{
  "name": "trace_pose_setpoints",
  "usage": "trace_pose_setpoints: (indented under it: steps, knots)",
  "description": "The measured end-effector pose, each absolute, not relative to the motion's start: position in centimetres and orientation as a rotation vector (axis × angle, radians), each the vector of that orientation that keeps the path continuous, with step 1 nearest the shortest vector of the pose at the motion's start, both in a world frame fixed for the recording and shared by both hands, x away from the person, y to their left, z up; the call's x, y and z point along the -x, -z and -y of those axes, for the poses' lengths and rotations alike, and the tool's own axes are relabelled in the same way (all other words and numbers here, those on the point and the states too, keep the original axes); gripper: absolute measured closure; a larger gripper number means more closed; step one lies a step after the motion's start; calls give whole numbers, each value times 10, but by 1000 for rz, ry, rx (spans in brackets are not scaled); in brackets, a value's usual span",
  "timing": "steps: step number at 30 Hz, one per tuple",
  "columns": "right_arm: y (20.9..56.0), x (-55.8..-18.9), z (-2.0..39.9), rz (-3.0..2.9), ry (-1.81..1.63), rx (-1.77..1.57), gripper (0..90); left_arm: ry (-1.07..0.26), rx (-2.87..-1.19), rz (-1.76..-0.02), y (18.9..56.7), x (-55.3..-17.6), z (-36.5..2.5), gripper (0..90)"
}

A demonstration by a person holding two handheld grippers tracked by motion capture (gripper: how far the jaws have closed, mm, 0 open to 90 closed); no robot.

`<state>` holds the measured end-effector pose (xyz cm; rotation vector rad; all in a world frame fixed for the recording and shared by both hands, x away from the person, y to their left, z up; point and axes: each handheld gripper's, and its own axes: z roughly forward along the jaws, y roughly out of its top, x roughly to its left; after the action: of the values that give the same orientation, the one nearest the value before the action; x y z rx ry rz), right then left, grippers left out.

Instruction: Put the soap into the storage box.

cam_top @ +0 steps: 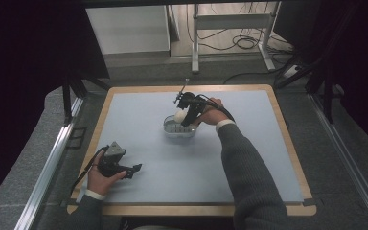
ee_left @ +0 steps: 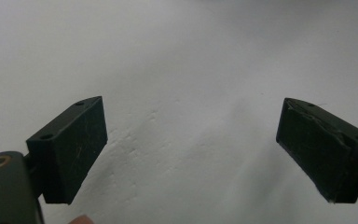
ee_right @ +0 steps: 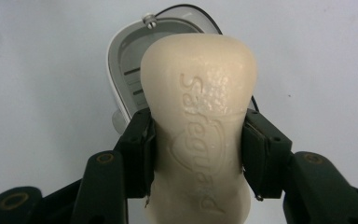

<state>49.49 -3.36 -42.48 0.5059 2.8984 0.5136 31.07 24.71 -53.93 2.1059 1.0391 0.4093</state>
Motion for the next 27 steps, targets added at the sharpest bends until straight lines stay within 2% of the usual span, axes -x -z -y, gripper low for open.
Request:
trace_pose_setpoints:
  steps: [27]
  knots:
    - [448,-501,10,-2935,-427,-352,494,-410,-2112,-1039,540,-311,-247,91]
